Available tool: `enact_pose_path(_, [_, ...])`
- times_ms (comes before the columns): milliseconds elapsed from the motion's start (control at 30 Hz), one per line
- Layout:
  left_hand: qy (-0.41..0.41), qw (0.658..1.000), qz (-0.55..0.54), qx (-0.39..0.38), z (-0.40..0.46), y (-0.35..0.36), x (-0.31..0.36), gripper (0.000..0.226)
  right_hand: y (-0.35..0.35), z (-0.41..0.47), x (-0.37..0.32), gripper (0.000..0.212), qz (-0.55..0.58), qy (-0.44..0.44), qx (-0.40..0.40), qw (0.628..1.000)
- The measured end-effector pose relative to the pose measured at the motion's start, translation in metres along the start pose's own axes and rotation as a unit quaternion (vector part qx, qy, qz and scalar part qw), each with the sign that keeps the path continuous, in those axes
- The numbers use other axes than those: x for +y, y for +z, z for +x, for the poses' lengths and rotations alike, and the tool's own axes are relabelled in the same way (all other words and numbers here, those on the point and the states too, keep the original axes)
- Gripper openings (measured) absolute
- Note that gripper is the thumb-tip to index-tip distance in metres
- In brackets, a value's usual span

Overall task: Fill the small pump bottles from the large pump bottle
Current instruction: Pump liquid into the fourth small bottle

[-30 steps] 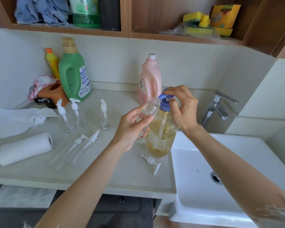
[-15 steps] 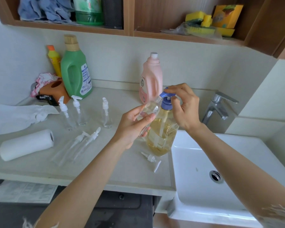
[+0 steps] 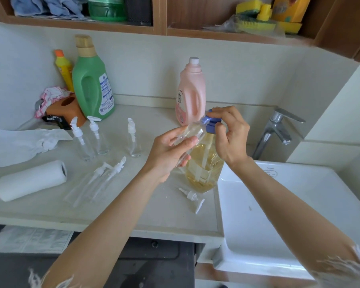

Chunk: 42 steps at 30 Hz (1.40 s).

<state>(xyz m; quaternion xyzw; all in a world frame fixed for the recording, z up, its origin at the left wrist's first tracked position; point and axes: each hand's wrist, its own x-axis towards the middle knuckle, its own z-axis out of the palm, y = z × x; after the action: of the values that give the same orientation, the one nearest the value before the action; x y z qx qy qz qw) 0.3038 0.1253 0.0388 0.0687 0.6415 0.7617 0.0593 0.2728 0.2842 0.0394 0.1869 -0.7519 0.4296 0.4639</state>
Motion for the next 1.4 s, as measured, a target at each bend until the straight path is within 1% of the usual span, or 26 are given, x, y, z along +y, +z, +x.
enact_pose_path(133, [0.001, 1.0, 0.002, 0.005, -0.004, 0.0, 0.003, 0.048, -0.004, 0.0, -0.005, 0.039, -0.009, 0.005, -0.013, 1.0])
enact_pose_path(300, [-0.003, 1.0, -0.013, -0.017, -0.004, 0.004, 0.013, 0.027, -0.021, 0.021, -0.015, 0.043, -0.032, 0.002, -0.073, 0.997])
enact_pose_path(400, [0.011, 1.0, -0.007, -0.021, -0.004, 0.004, 0.017, 0.02, -0.025, 0.026, -0.015, 0.044, -0.035, -0.001, -0.089, 0.995])
enact_pose_path(500, [0.011, 1.0, -0.006, -0.021, -0.003, 0.002, 0.016, 0.02, -0.022, 0.022, -0.012, 0.041, -0.03, -0.004, -0.071, 0.997])
enact_pose_path(633, [0.01, 1.0, -0.011, -0.004, -0.001, 0.002, 0.011, 0.02, -0.007, 0.01, -0.01, 0.037, -0.014, 0.008, -0.011, 1.0])
enact_pose_path(667, [0.009, 1.0, -0.011, 0.001, -0.001, 0.002, 0.01, 0.022, -0.004, 0.006, -0.009, 0.036, -0.013, 0.008, -0.004, 1.0])
enact_pose_path(767, [0.001, 1.0, -0.008, 0.013, 0.001, 0.001, 0.006, 0.038, -0.002, -0.002, -0.005, 0.036, -0.016, 0.005, 0.003, 1.0])
enact_pose_path(833, [-0.002, 1.0, -0.008, 0.015, 0.001, 0.001, 0.005, 0.041, -0.003, -0.004, -0.005, 0.036, -0.019, 0.007, 0.0, 1.0])
enact_pose_path(967, [0.006, 1.0, -0.01, 0.001, -0.001, 0.0, 0.006, 0.035, -0.006, 0.001, -0.011, 0.037, -0.033, 0.003, -0.028, 0.999])
enact_pose_path(1067, [0.007, 1.0, -0.008, -0.011, -0.004, -0.001, 0.012, 0.02, -0.016, 0.012, -0.014, 0.038, -0.06, -0.015, -0.056, 0.997])
enact_pose_path(1133, [0.008, 1.0, -0.009, -0.018, -0.005, -0.001, 0.014, 0.013, -0.023, 0.021, -0.018, 0.038, -0.063, -0.018, -0.07, 0.995])
enact_pose_path(1267, [0.044, 0.998, 0.035, -0.028, -0.008, -0.007, 0.005, 0.008, -0.031, 0.003, -0.026, 0.032, -0.062, -0.021, -0.036, 0.997])
enact_pose_path(1300, [0.056, 0.996, 0.053, -0.035, -0.009, -0.011, 0.0, 0.007, -0.033, -0.008, -0.026, 0.031, -0.066, -0.027, -0.039, 0.997])
enact_pose_path(1367, [0.066, 0.994, 0.071, -0.046, -0.012, -0.021, -0.013, 0.009, -0.034, -0.037, -0.022, 0.028, -0.073, -0.039, -0.083, 0.993])
enact_pose_path(1400, [0.068, 0.994, 0.075, -0.047, -0.013, -0.026, -0.02, 0.017, -0.034, -0.051, -0.02, 0.026, -0.072, -0.033, -0.124, 0.989])
